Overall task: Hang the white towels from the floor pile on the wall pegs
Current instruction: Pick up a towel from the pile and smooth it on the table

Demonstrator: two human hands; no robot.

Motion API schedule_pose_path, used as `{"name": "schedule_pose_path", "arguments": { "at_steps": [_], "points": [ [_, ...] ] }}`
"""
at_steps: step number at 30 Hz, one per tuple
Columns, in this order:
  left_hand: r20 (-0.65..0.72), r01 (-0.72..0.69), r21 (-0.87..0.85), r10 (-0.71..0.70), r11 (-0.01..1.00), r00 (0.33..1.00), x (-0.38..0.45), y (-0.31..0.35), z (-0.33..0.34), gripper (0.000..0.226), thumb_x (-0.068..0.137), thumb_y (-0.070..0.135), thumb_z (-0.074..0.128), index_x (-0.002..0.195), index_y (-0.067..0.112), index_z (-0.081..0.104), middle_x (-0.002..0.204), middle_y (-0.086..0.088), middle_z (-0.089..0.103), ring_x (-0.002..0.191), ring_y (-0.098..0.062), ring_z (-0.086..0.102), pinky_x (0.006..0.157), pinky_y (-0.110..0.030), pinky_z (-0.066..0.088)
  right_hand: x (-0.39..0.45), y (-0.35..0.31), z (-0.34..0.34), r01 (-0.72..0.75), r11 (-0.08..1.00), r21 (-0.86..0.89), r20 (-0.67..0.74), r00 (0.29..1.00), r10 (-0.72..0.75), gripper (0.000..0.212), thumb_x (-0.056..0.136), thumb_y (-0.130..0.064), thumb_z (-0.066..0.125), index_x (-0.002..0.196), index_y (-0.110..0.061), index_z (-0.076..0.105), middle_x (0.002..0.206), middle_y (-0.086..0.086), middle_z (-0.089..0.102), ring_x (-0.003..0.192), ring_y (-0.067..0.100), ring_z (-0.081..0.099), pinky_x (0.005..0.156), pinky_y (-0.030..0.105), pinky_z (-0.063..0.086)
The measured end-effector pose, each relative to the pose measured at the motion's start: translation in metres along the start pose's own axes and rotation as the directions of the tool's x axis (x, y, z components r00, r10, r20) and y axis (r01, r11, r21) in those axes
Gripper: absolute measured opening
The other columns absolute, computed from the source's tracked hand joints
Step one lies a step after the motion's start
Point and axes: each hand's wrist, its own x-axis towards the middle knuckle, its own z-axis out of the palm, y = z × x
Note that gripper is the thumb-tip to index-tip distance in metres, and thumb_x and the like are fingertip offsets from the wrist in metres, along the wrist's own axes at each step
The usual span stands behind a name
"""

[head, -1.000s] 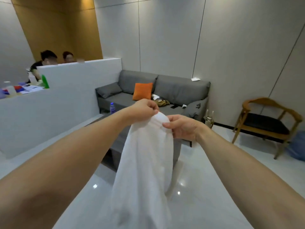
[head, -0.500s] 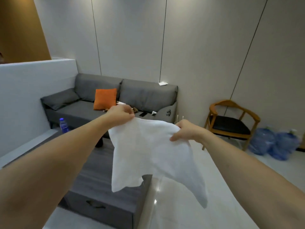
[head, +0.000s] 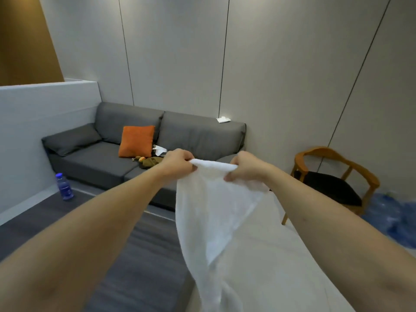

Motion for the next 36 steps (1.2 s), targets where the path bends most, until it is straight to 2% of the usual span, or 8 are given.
{"name": "schedule_pose_path", "arguments": {
  "at_steps": [4,10,15,18,25,28,31,36],
  "points": [
    [0.165,0.028,-0.235,0.011,0.972,0.986,0.046,0.034,0.042,0.036,0.072,0.024,0.073,0.107,0.027,0.069,0.097,0.004,0.072,0.094,-0.014,0.067,0.084,-0.036,0.057,0.056,-0.002,-0.029,0.166,0.955,0.247,-0.057,0.986,-0.156,0.009,0.067,-0.028,0.077,0.068,-0.019,0.074,0.064,-0.005,0.066,0.059,0.004,0.059,0.055,0.022,0.046],
    [-0.041,0.154,-0.331,-0.178,0.931,0.983,0.096,0.021,0.026,0.011,0.083,0.020,0.064,0.090,0.022,0.073,0.089,0.001,0.071,0.087,-0.018,0.067,0.075,-0.032,0.056,0.129,0.041,-0.058,0.163,0.951,0.263,0.065,0.980,-0.186,0.028,0.075,-0.024,0.081,0.087,-0.001,0.071,0.075,0.007,0.057,0.069,0.017,0.052,0.061,0.032,0.042],
    [0.160,0.267,-0.449,-0.218,0.853,0.963,0.114,0.006,0.006,0.037,0.078,0.026,0.076,0.113,0.030,0.066,0.101,0.004,0.074,0.091,-0.016,0.072,0.077,-0.036,0.060,0.180,0.003,-0.033,0.192,0.716,0.672,-0.011,0.968,-0.249,0.030,0.071,-0.014,0.083,0.092,0.003,0.070,0.087,0.019,0.071,0.079,0.028,0.068,0.069,0.040,0.055],
    [-0.010,0.273,-0.481,-0.317,0.833,0.948,0.126,-0.015,-0.009,0.027,0.081,0.028,0.073,0.107,0.028,0.068,0.094,0.002,0.074,0.084,-0.014,0.072,0.067,-0.031,0.059,0.212,-0.036,-0.015,0.240,0.701,0.671,0.008,0.944,-0.330,0.030,0.065,-0.010,0.086,0.091,-0.003,0.074,0.091,0.019,0.074,0.078,0.023,0.071,0.064,0.033,0.058],
    [-0.316,0.185,-0.639,-0.474,0.746,0.822,0.149,-0.110,-0.090,0.008,0.083,0.026,0.068,0.089,0.026,0.074,0.083,0.006,0.076,0.072,-0.010,0.073,0.050,-0.024,0.054,0.298,-0.097,0.043,0.128,0.757,0.641,0.286,0.875,-0.390,0.024,0.088,-0.016,0.073,0.108,-0.002,0.070,0.111,0.019,0.071,0.089,0.026,0.070,0.080,0.039,0.061],
    [-0.310,0.196,-0.622,-0.468,0.758,0.827,0.150,-0.143,-0.127,0.011,0.081,0.027,0.068,0.085,0.034,0.075,0.088,0.007,0.076,0.079,-0.012,0.073,0.056,-0.025,0.055,0.334,-0.140,0.063,0.145,0.697,0.702,0.237,0.876,-0.421,0.021,0.095,-0.018,0.063,0.110,-0.003,0.067,0.111,0.020,0.070,0.098,0.033,0.070,0.088,0.052,0.056],
    [-0.317,0.224,-0.613,-0.496,0.757,0.808,0.149,-0.172,-0.161,0.016,0.075,0.031,0.078,0.090,0.029,0.073,0.092,0.002,0.076,0.085,-0.018,0.073,0.067,-0.033,0.059,0.365,-0.188,0.075,0.291,0.716,0.634,0.210,0.826,-0.522,0.020,0.096,-0.028,0.060,0.097,-0.009,0.065,0.090,0.010,0.068,0.080,0.021,0.065,0.069,0.038,0.054],
    [-0.511,0.331,-0.532,-0.607,0.780,0.609,0.140,-0.209,-0.217,0.023,0.083,0.039,0.073,0.097,0.021,0.073,0.096,-0.002,0.071,0.090,-0.018,0.068,0.077,-0.032,0.057,0.398,-0.248,0.094,0.364,0.707,0.607,0.322,0.701,-0.637,0.039,0.076,-0.045,0.079,0.093,-0.011,0.072,0.095,0.014,0.074,0.082,0.023,0.072,0.073,0.042,0.059]
  ]
}}
